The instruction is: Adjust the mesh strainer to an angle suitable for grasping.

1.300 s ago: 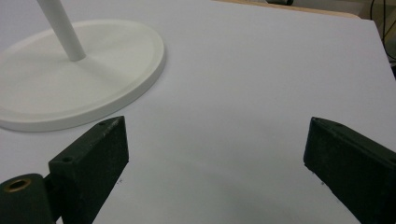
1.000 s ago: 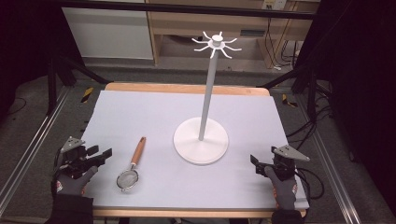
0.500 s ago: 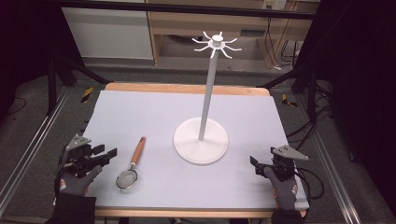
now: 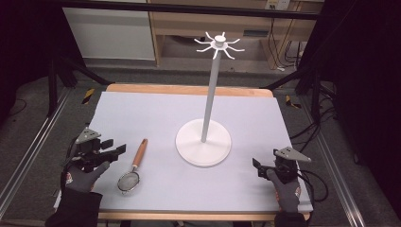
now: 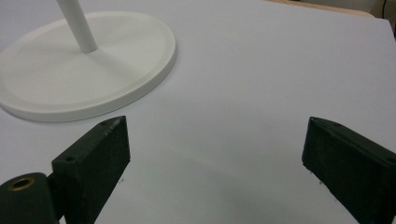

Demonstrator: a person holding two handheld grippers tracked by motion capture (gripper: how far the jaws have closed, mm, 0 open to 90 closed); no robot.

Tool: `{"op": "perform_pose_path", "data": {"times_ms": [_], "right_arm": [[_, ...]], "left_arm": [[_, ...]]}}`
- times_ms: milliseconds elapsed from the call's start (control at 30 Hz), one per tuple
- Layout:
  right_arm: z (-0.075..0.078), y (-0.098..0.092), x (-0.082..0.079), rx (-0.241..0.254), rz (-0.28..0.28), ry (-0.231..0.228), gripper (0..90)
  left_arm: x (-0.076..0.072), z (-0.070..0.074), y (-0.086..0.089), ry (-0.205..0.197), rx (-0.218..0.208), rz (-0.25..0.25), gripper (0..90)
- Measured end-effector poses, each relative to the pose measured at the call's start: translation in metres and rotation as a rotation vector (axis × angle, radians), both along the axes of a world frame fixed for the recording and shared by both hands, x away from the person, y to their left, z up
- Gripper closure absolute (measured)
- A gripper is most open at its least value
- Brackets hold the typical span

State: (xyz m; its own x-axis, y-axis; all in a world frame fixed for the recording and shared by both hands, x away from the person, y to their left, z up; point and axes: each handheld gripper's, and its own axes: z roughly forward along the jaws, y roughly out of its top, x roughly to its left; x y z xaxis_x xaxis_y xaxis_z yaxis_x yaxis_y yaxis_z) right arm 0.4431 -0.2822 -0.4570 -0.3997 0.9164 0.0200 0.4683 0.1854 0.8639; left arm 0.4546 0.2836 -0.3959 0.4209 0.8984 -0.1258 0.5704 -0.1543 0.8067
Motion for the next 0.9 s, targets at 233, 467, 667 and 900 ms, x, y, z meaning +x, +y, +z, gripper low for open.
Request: {"op": "perform_pose_path", "data": {"times_ms": [233, 467, 667, 900], "right_arm": [[0.000, -0.001, 0.001, 0.001, 0.007, 0.005, 8.0], [0.000, -0.001, 0.001, 0.002, 0.009, 0.010, 8.0], [-0.002, 0.001, 0.002, -0.003, 0.017, 0.022, 8.0], [-0.002, 0.001, 0.002, -0.009, 0.019, 0.029, 8.0]], "left_arm": [[0.008, 0.003, -0.014, 0.011, 0.011, -0.007, 43.1], [0.016, -0.005, -0.025, 0.067, 0.022, -0.022, 45.1], [0.026, -0.022, -0.034, 0.127, 0.074, -0.031, 46.6], [0.031, -0.033, -0.043, 0.161, 0.121, -0.053, 47.8]]}}
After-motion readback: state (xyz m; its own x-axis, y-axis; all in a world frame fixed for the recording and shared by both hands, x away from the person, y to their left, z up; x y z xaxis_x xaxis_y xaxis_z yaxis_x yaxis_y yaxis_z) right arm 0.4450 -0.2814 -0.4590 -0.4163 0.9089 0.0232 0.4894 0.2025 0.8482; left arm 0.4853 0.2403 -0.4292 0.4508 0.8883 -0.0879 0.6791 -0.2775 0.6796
